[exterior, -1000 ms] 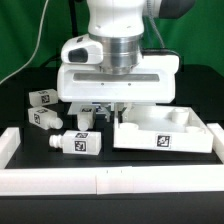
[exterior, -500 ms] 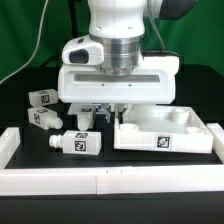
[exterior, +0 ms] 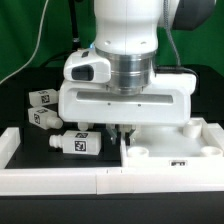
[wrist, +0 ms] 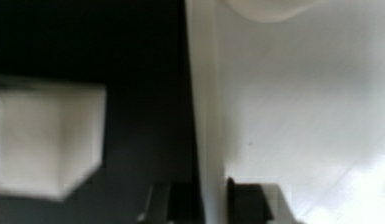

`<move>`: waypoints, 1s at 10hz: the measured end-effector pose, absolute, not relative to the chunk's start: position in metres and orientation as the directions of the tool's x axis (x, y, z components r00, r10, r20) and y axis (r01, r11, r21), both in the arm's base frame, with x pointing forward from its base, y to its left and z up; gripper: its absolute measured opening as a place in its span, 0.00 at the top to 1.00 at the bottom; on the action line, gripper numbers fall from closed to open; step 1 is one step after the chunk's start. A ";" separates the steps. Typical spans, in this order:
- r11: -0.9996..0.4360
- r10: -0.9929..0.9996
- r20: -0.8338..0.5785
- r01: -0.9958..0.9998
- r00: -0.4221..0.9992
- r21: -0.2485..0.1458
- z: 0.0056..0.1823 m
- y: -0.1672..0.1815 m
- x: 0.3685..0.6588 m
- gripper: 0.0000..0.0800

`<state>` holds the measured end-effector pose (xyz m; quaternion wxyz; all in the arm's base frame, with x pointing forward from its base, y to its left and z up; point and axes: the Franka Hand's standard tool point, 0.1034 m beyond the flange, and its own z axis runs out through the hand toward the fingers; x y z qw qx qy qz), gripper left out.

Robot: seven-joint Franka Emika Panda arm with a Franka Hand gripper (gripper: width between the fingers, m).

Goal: Assemble one leg

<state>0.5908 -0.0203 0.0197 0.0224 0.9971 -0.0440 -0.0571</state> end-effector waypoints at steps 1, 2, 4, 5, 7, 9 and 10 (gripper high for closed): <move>-0.995 -0.085 -0.115 -0.079 0.990 0.055 0.020 -0.020 0.592 0.93; -0.996 -0.079 -0.115 -0.073 0.990 0.060 0.020 -0.021 0.592 0.93; -0.996 -0.077 -0.116 -0.071 0.990 0.059 0.019 -0.021 0.592 0.92; -0.996 -0.077 -0.116 -0.071 0.990 0.060 0.019 -0.021 0.591 0.92; -0.996 -0.070 -0.116 -0.063 0.991 0.058 0.022 -0.022 0.591 0.47; -0.999 -0.041 -0.117 -0.037 0.992 0.036 0.054 -0.036 0.583 0.30; -0.999 -0.051 -0.132 -0.048 0.990 0.022 0.075 -0.051 0.575 0.21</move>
Offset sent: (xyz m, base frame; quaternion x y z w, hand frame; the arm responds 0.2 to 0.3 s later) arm 0.0000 0.0000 0.0000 0.0000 0.0000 0.0000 1.0000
